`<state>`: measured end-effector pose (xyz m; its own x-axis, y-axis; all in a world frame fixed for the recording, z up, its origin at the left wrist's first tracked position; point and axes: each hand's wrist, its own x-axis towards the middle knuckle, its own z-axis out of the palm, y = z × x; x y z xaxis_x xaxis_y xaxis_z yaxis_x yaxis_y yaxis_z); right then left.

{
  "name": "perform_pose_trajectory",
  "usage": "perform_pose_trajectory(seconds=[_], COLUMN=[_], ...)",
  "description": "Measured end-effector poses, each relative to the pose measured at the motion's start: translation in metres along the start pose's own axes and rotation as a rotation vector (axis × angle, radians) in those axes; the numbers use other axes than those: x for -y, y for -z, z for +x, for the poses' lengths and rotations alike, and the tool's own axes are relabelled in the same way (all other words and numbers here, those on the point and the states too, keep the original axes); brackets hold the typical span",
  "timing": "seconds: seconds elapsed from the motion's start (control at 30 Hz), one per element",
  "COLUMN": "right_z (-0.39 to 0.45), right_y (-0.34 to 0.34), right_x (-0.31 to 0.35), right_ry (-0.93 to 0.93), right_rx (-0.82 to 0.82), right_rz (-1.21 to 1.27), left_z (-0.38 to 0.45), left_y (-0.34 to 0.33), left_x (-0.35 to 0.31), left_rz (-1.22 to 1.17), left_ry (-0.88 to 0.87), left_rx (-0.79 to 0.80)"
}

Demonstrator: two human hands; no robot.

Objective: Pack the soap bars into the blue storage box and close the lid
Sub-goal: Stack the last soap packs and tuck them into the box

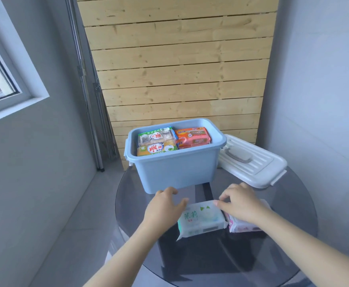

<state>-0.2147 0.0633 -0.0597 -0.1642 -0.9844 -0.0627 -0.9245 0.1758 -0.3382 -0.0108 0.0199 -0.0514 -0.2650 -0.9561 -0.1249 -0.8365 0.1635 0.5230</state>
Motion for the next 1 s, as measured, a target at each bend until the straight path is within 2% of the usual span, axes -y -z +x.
perform_pose_trajectory(seconds=[0.07,0.17,0.27,0.4,0.47,0.7,0.77,0.87,1.0], right_z=[-0.001,0.002,0.005,0.007,0.006,-0.003,-0.007,-0.011,-0.022], right_y=[-0.001,0.0,0.003,0.0,-0.007,-0.029,-0.027,-0.017,0.001], right_x=[0.001,0.004,0.007,0.008,0.008,0.016,0.02,0.023,0.008], right_ry=[-0.017,0.001,-0.019,-0.08,-0.073,-0.073,-0.064,-0.049,-0.086], right_rx=[0.031,0.049,0.086,0.204,0.21,0.012,-0.016,-0.148,-0.223], right_rz=[-0.059,-0.138,-0.163,-0.034,0.02,0.288,0.422,0.605,0.697], left_z=[0.0,-0.002,-0.002,0.002,0.003,0.006,0.003,0.0,-0.007], left_y=[-0.008,-0.018,-0.023,-0.023,-0.023,-0.021,-0.016,-0.003,0.001], left_x=[0.008,0.013,0.013,0.017,0.019,0.025,0.023,0.011,-0.016], left_rz=[0.032,-0.045,-0.133,-0.211,-0.25,-0.446,-0.498,-0.567,-0.674], left_ry=[0.05,0.083,0.091,0.113,0.132,0.183,0.167,0.114,0.06], left_rx=[0.092,0.189,0.167,0.155,0.128,-0.011,-0.092,-0.186,-0.112])
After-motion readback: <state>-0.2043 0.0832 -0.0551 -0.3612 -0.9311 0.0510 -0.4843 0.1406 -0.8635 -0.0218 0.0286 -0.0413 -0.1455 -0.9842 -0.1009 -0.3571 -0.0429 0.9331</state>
